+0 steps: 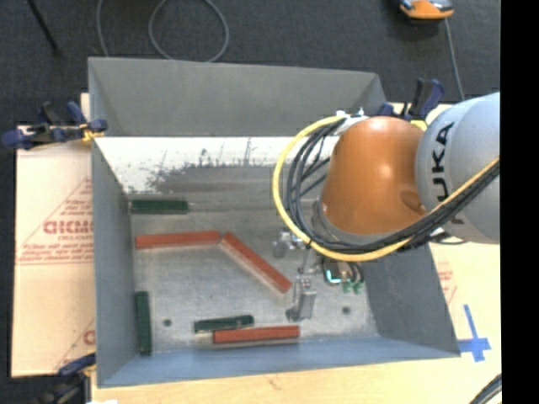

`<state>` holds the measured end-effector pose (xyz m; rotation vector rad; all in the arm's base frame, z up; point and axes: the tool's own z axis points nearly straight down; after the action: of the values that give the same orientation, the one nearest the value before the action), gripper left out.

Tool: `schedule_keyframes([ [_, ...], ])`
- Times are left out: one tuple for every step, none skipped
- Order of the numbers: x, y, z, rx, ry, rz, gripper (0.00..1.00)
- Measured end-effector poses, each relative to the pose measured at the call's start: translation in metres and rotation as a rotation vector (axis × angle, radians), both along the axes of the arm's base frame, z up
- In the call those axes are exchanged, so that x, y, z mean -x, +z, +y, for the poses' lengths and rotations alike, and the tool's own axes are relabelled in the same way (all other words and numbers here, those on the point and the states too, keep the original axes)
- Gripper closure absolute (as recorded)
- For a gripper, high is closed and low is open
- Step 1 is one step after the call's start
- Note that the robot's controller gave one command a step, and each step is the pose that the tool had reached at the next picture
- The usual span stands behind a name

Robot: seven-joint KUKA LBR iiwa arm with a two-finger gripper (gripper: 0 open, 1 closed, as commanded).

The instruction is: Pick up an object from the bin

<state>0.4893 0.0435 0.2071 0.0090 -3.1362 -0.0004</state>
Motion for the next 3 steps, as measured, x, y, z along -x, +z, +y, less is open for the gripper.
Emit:
schedule_keyframes([
  [-0.025, -0.137, 0.009, -0.001, 0.066, -0.016, 0.00],
  [-0.064, -0.066, 0.008, -0.001, -0.067, -0.016, 0.00],
  [-0.102, -0.140, -0.022, 0.002, 0.003, -0.008, 0.00],
])
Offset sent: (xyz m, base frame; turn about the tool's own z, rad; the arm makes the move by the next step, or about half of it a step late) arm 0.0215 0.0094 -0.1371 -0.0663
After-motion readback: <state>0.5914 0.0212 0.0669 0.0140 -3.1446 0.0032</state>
